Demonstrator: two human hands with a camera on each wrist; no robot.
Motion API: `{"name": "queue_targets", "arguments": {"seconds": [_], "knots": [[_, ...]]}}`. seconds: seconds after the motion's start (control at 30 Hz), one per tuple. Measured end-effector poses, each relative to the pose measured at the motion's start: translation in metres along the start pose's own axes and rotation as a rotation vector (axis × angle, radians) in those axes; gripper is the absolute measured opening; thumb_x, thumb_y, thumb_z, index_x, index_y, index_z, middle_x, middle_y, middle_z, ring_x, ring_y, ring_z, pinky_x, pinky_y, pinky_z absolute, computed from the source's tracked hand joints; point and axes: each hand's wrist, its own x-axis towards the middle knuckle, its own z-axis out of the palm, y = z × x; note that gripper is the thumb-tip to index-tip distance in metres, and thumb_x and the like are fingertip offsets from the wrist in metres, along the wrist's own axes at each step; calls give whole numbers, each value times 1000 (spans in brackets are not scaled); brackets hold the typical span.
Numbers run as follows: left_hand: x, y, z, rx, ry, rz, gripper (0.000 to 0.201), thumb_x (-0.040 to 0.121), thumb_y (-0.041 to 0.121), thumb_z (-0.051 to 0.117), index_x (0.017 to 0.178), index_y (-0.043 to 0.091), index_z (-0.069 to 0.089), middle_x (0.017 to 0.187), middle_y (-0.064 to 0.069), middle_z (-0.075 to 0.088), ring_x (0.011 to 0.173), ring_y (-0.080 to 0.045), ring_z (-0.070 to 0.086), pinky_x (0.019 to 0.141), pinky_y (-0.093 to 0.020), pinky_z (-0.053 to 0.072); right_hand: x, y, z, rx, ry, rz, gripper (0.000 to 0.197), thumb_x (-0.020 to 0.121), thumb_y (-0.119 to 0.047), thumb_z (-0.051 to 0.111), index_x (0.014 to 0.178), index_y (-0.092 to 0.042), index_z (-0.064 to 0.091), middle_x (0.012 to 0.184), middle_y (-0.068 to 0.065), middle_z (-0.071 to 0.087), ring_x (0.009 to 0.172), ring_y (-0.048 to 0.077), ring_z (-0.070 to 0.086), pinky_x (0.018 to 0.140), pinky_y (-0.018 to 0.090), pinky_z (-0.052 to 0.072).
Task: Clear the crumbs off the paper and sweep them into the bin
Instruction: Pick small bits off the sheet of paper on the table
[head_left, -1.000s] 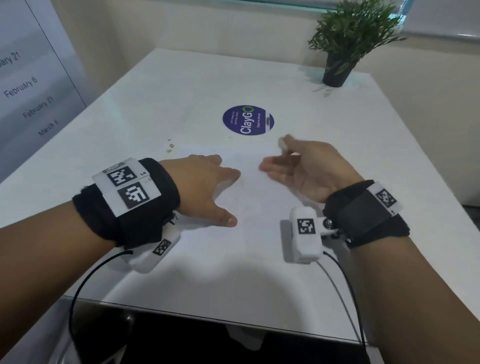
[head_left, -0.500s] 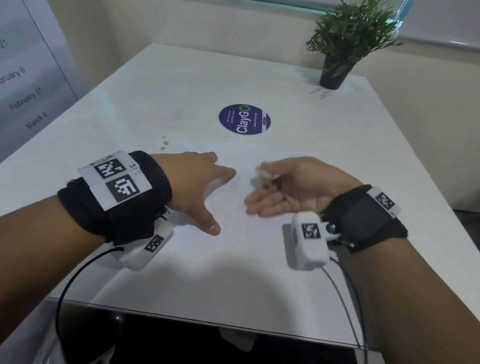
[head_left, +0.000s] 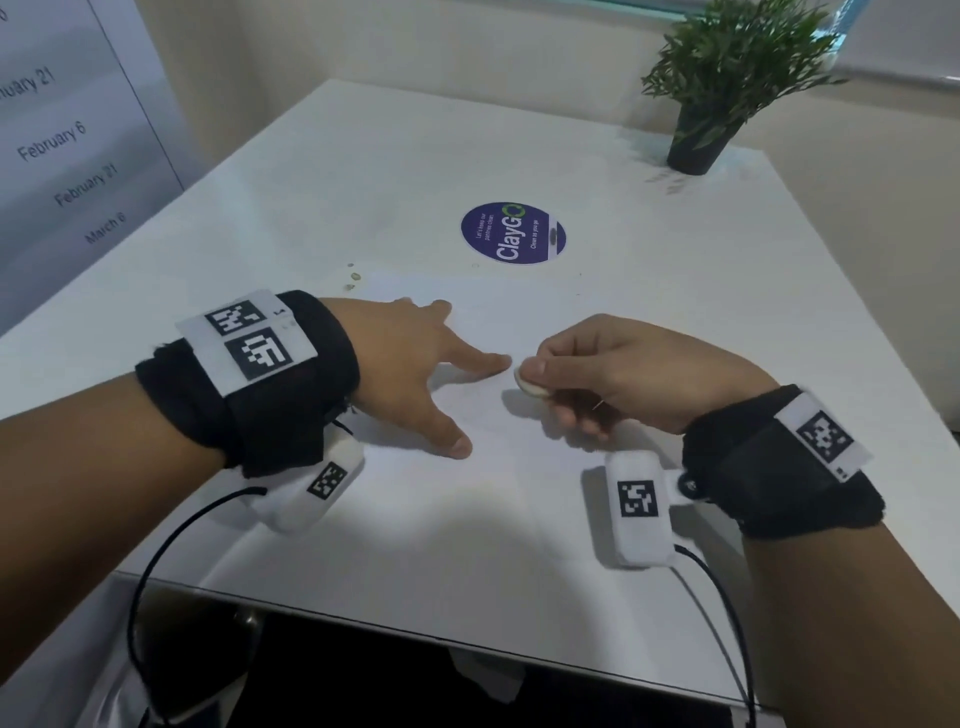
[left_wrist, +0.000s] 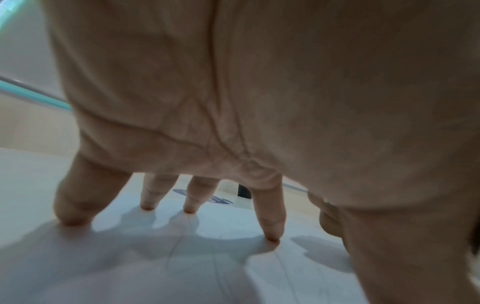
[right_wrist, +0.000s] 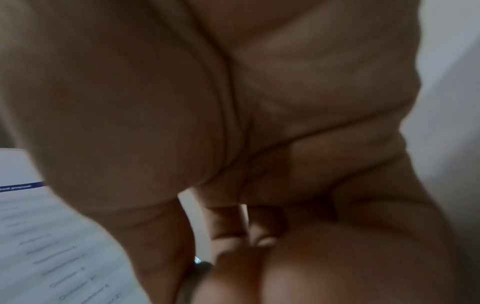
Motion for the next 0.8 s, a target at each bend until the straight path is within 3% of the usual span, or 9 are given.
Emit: {"name": "queue_targets", "arguments": {"seconds": [0.1, 0.23, 0.33, 0.43, 0.53, 0.6, 0.73, 0.8], "knots": [[1, 0, 4, -5, 47, 19, 93, 64, 90, 58, 140, 77, 7, 159, -9, 20, 146, -34, 23, 112, -53, 35, 7, -4, -3, -196, 23, 4, 41, 100, -34, 62, 65, -12, 58, 58, 5, 57, 51, 18, 44, 52, 28, 38], [2, 3, 10, 6, 33, -13, 97, 70, 83, 63, 144, 72, 1, 166, -9, 7, 153, -36, 7, 119, -56, 24, 19, -14, -3, -600, 7, 33, 45, 96, -41, 62, 59, -17, 53, 51, -6, 52, 47, 14, 42, 56, 29, 39], [3, 4, 8, 22, 27, -28, 100, 70, 82, 64, 143, 72, -4, 169, -6, -5, 155, -35, -2, 120, -56, 19, 23, -16, -21, -832, 84, 130, 45, 91, -47, 63, 56, -21, 60, 49, -9, 54, 53, 18, 48, 59, 30, 42], [4, 4, 8, 43, 37, -17, 99, 70, 84, 63, 143, 72, -4, 166, -5, 5, 152, -36, 9, 116, -55, 29, 19, -16, -42, -987, 217, 151, 47, 95, -48, 61, 58, -19, 57, 57, -6, 58, 64, 20, 53, 59, 30, 39], [6, 4, 9, 58, 49, -7, 98, 68, 87, 60, 142, 73, -3, 157, -8, 19, 143, -37, 23, 109, -54, 38, 21, -19, -25, -965, 92, 42, 43, 96, -50, 60, 64, -21, 59, 61, -9, 61, 61, 10, 53, 61, 29, 40], [5, 4, 9, 67, 57, -6, 98, 69, 86, 59, 143, 72, -2, 157, -11, 20, 145, -38, 22, 110, -55, 36, 24, -21, -9, -955, 5, 8, 40, 96, -49, 60, 64, -25, 61, 59, -14, 62, 59, 5, 53, 63, 27, 43], [3, 7, 9, 60, 60, -13, 98, 71, 85, 60, 145, 70, -3, 167, -10, 5, 150, -38, 16, 114, -53, 32, 27, -26, -24, -1077, 105, 58, 42, 97, -50, 58, 63, -25, 58, 65, -6, 63, 70, 16, 57, 66, 31, 44], [3, 7, 8, 71, 68, -8, 97, 71, 84, 60, 146, 70, -1, 167, -11, 6, 150, -38, 18, 113, -50, 33, 24, -31, -20, -1100, 93, 16, 42, 97, -51, 58, 62, -27, 57, 65, -6, 61, 68, 15, 55, 62, 30, 42]]}}
